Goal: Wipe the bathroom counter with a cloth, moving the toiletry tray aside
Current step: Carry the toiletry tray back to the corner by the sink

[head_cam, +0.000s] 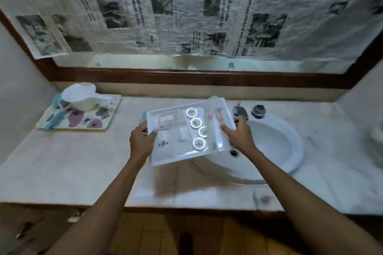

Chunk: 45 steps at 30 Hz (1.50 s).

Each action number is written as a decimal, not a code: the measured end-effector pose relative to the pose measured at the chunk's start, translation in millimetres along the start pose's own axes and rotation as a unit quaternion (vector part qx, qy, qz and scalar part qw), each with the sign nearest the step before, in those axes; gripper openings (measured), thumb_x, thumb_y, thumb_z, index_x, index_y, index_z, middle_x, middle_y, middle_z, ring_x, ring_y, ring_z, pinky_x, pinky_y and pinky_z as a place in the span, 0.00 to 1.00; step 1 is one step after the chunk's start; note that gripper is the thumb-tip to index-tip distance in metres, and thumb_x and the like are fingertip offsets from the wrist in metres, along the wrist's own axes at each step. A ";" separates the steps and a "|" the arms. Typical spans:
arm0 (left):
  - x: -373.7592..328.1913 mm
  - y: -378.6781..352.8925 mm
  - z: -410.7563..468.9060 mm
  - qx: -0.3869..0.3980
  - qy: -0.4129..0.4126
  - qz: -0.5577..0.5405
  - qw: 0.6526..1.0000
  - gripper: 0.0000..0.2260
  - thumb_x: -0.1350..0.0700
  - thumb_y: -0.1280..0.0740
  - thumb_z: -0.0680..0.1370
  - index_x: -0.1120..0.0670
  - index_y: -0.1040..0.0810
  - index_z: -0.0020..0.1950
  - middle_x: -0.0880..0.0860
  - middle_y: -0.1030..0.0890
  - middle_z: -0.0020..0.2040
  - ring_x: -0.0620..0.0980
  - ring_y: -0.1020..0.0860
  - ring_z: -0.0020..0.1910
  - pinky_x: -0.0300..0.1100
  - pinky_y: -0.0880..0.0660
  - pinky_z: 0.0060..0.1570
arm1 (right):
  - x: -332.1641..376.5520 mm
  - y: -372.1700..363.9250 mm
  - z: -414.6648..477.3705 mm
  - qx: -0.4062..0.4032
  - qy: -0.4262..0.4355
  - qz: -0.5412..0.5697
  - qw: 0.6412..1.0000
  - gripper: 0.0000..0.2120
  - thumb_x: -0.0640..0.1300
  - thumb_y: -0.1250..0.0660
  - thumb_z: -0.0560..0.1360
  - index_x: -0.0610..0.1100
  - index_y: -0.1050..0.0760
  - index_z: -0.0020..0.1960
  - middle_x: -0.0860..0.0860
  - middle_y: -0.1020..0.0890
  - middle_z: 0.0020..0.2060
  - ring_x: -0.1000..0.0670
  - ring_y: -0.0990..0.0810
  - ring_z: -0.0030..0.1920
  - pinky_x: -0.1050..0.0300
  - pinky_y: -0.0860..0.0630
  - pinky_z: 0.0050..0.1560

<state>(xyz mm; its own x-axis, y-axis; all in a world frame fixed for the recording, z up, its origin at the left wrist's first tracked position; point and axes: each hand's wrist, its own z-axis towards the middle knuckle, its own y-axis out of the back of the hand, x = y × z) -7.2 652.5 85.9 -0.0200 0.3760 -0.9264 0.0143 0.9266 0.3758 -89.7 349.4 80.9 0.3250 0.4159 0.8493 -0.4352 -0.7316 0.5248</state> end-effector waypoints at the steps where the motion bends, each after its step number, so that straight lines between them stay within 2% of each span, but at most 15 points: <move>1: -10.0 -19.2 4.3 0.015 -0.008 0.004 1.000 0.14 0.64 0.32 0.75 0.53 0.18 0.59 0.52 0.18 0.45 0.53 0.20 0.41 0.44 0.23 0.41 | -8.5 16.3 3.6 -0.019 -0.005 -0.004 1.000 0.21 0.54 0.27 0.73 0.44 0.32 0.55 0.50 0.22 0.45 0.46 0.19 0.46 0.48 0.20 0.42; 4: -37.8 -78.4 21.7 0.057 -0.046 0.013 0.997 0.12 0.64 0.32 0.75 0.54 0.18 0.57 0.51 0.18 0.44 0.47 0.22 0.37 0.40 0.26 0.40 | -34.4 60.6 15.6 -0.067 -0.034 -0.012 0.997 0.21 0.53 0.27 0.73 0.44 0.32 0.54 0.49 0.21 0.46 0.46 0.20 0.46 0.49 0.22 0.43; 8: -75.6 -158.8 44.2 0.125 -0.067 0.029 0.990 0.14 0.63 0.31 0.76 0.56 0.19 0.62 0.53 0.17 0.49 0.52 0.20 0.43 0.40 0.27 0.43 | -65.3 116.9 36.6 -0.122 -0.089 -0.025 0.988 0.21 0.55 0.27 0.73 0.44 0.33 0.55 0.50 0.22 0.47 0.45 0.20 0.48 0.46 0.21 0.47; 11: -99.5 -215.5 50.3 0.164 -0.076 0.043 0.983 0.16 0.61 0.31 0.76 0.55 0.19 0.64 0.55 0.16 0.54 0.51 0.21 0.45 0.39 0.27 0.44 | -87.2 157.5 47.9 -0.162 -0.121 -0.031 0.979 0.22 0.55 0.27 0.72 0.45 0.34 0.54 0.49 0.22 0.48 0.43 0.20 0.49 0.45 0.21 0.50; 15: -126.0 -291.1 50.8 0.214 -0.082 0.078 0.970 0.14 0.61 0.32 0.75 0.56 0.18 0.61 0.53 0.16 0.50 0.49 0.21 0.42 0.36 0.28 0.38 | -125.9 207.5 54.9 -0.206 -0.166 -0.046 0.963 0.23 0.57 0.28 0.72 0.45 0.33 0.56 0.47 0.21 0.49 0.42 0.20 0.49 0.44 0.21 0.50; 16: -132.5 -308.8 49.0 0.228 -0.083 0.083 0.967 0.14 0.61 0.32 0.75 0.55 0.18 0.60 0.52 0.16 0.48 0.50 0.20 0.41 0.38 0.26 0.38 | -137.5 219.7 57.2 -0.214 -0.177 -0.046 0.960 0.23 0.58 0.28 0.72 0.45 0.32 0.57 0.46 0.20 0.49 0.42 0.20 0.49 0.43 0.21 0.50; 18: -141.5 -345.3 45.6 0.253 -0.091 0.100 0.958 0.14 0.59 0.32 0.74 0.53 0.18 0.59 0.52 0.15 0.49 0.53 0.18 0.43 0.44 0.21 0.44 | -161.9 243.7 64.0 -0.230 -0.197 -0.038 0.952 0.24 0.59 0.28 0.71 0.44 0.31 0.57 0.47 0.19 0.49 0.42 0.19 0.48 0.42 0.20 0.49; 21: -155.9 -398.9 40.2 0.269 -0.109 0.144 0.946 0.15 0.57 0.33 0.73 0.50 0.19 0.59 0.51 0.16 0.48 0.55 0.19 0.46 0.49 0.22 0.49 | -197.3 277.6 80.8 -0.252 -0.216 -0.031 0.943 0.26 0.63 0.30 0.69 0.45 0.29 0.56 0.47 0.19 0.49 0.42 0.18 0.48 0.41 0.20 0.48; 24: -164.9 -458.2 39.7 0.279 -0.117 0.154 0.941 0.13 0.59 0.33 0.73 0.52 0.19 0.56 0.53 0.15 0.49 0.56 0.18 0.46 0.46 0.23 0.46 | -233.4 309.7 107.8 -0.252 -0.216 -0.037 0.943 0.23 0.60 0.30 0.72 0.44 0.26 0.57 0.46 0.19 0.51 0.43 0.19 0.48 0.45 0.20 0.49; 27: -170.8 -512.3 40.0 0.275 -0.095 0.176 0.940 0.13 0.60 0.34 0.73 0.54 0.19 0.57 0.54 0.16 0.49 0.54 0.21 0.43 0.42 0.28 0.42 | -271.3 338.7 143.1 -0.217 -0.216 -0.051 0.951 0.21 0.60 0.33 0.72 0.45 0.23 0.55 0.45 0.19 0.50 0.45 0.18 0.47 0.53 0.23 0.46; 32: -164.7 -582.0 45.9 0.251 -0.045 0.196 0.947 0.13 0.59 0.32 0.74 0.54 0.19 0.58 0.57 0.15 0.52 0.59 0.18 0.49 0.43 0.25 0.45 | -339.1 364.6 199.5 -0.163 -0.232 -0.070 0.957 0.33 0.67 0.40 0.65 0.44 0.23 0.58 0.42 0.19 0.50 0.41 0.18 0.51 0.46 0.20 0.54; 35: -153.6 -608.5 48.8 0.240 -0.022 0.213 0.947 0.14 0.58 0.32 0.72 0.54 0.19 0.58 0.57 0.15 0.52 0.61 0.19 0.51 0.45 0.26 0.46 | -334.3 370.0 218.4 -0.134 -0.252 -0.085 0.955 0.33 0.62 0.35 0.71 0.40 0.26 0.66 0.38 0.22 0.59 0.38 0.23 0.62 0.45 0.26 0.63; 38: -145.0 -629.8 51.1 0.231 -0.009 0.219 0.948 0.13 0.58 0.31 0.73 0.55 0.20 0.57 0.58 0.15 0.51 0.62 0.19 0.52 0.44 0.28 0.46 | -337.1 370.5 235.5 -0.108 -0.260 -0.105 0.954 0.32 0.53 0.33 0.76 0.37 0.34 0.73 0.37 0.29 0.68 0.37 0.31 0.70 0.45 0.33 0.70; 41: -140.2 -645.0 53.3 0.227 0.004 0.216 0.949 0.12 0.59 0.31 0.73 0.55 0.20 0.56 0.57 0.16 0.48 0.61 0.19 0.50 0.42 0.31 0.44 | -346.8 367.4 249.2 -0.101 -0.260 -0.131 0.951 0.34 0.53 0.32 0.76 0.38 0.37 0.75 0.36 0.30 0.69 0.36 0.32 0.71 0.43 0.34 0.70; 45: -136.1 -659.4 59.5 0.218 -0.003 0.224 0.950 0.11 0.58 0.31 0.72 0.55 0.20 0.54 0.57 0.16 0.46 0.62 0.20 0.49 0.44 0.31 0.44 | -353.7 362.9 262.9 -0.116 -0.255 -0.165 0.946 0.35 0.53 0.32 0.75 0.40 0.38 0.76 0.38 0.29 0.69 0.36 0.33 0.70 0.42 0.34 0.69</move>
<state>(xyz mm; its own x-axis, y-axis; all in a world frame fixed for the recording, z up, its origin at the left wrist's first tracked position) 45.6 -10.0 -37.3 0.0922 0.7310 -0.6761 0.4324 0.5823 0.6885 -141.9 -205.2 -44.1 0.8126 0.2423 0.5301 -0.3928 -0.4444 0.8051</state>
